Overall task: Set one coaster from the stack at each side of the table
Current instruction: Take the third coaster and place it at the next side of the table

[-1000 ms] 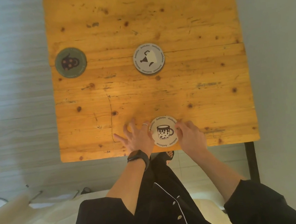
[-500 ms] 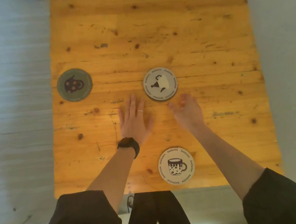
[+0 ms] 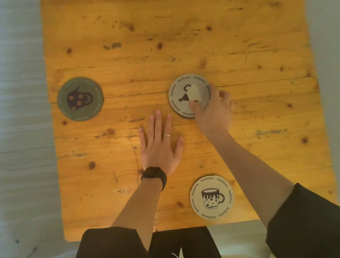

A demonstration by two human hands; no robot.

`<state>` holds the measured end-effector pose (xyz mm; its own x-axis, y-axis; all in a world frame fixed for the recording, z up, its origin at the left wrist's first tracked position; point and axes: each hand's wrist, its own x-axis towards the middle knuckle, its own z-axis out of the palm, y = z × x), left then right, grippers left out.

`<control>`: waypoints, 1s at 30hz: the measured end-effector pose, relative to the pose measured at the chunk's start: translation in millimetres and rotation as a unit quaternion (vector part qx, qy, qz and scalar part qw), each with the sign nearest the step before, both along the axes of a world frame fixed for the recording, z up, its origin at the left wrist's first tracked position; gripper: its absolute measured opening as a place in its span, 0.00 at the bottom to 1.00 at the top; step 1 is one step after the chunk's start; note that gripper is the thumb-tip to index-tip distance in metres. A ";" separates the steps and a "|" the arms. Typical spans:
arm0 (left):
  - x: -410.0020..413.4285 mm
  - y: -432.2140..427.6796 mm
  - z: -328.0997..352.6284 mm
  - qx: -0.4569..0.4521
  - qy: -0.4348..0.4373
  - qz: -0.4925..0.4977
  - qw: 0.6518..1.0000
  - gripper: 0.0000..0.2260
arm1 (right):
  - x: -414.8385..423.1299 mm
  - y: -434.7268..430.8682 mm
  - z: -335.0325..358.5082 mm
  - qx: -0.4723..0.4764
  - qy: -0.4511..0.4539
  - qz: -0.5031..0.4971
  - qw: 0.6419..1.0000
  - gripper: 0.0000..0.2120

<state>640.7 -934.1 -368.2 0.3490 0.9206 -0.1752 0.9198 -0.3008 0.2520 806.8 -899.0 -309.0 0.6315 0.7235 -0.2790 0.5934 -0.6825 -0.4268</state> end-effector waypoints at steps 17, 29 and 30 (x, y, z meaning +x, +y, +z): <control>12.8 6.9 45.8 -0.153 0.004 0.025 0.988 0.28 | 30.9 -96.0 66.9 0.079 0.344 -0.189 0.916 0.13; 86.1 -132.1 153.9 -0.508 -0.239 0.108 0.821 0.19 | 1.1 -308.3 108.6 0.137 0.487 -0.477 0.718 0.16; 92.3 -142.3 156.6 -0.516 -0.236 0.099 0.817 0.20 | 5.1 -322.0 110.5 0.125 0.484 -0.481 0.720 0.17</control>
